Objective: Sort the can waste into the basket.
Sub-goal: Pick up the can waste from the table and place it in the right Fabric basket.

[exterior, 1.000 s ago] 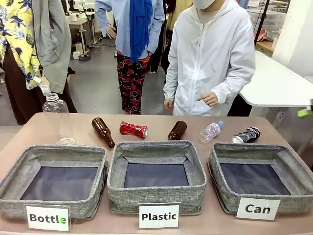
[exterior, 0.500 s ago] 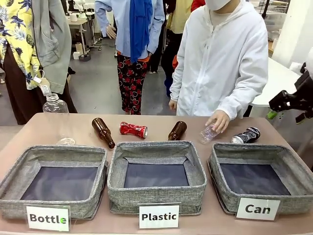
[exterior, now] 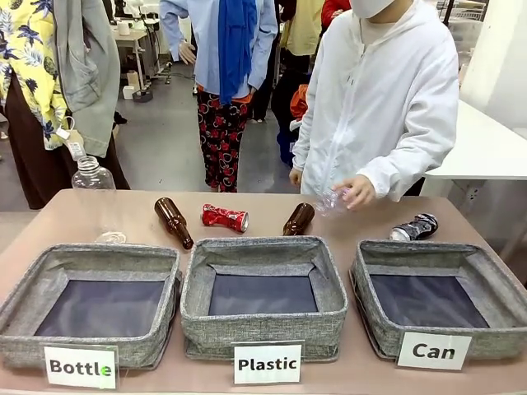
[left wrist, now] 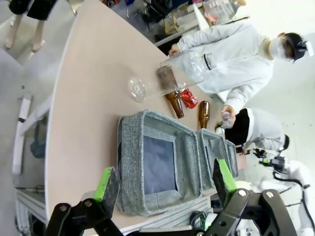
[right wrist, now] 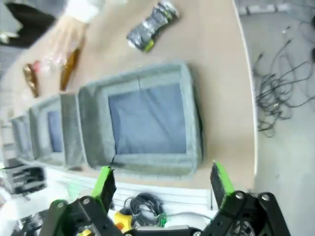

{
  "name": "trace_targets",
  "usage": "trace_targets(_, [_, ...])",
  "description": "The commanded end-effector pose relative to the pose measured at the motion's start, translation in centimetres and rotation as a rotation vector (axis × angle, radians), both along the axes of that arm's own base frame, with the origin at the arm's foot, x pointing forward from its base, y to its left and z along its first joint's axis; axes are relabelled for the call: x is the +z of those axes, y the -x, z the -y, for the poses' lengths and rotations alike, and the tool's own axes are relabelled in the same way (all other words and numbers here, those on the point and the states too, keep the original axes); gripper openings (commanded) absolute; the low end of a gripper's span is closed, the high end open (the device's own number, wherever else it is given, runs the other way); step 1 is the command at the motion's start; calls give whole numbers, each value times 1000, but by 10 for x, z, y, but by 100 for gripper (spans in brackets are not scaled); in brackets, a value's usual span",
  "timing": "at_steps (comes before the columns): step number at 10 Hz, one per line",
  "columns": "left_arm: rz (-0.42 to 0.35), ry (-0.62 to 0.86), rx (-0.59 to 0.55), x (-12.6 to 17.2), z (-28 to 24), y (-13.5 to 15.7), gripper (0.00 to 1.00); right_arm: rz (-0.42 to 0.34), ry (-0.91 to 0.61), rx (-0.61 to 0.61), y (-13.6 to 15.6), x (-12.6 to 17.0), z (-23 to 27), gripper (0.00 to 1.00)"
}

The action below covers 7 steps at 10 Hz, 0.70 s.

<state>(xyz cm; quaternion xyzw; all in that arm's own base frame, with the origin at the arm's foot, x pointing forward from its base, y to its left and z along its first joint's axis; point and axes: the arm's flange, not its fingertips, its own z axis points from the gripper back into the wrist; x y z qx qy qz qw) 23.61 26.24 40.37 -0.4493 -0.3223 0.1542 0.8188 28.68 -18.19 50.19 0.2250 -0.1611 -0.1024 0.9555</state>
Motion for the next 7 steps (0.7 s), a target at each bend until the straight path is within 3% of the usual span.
trace_targets(1, [32, 0, -7, -1, -2, -3, 100, 30, -88, -57, 29, -23, 25, 100])
trace_targets(4, [32, 0, -7, -1, -2, -3, 100, 25, -145, -107, 33, -43, 30, 100])
trace_targets(7, [32, 0, -7, -1, -2, -3, 100, 16, -80, -27, -6, -28, 7, 100])
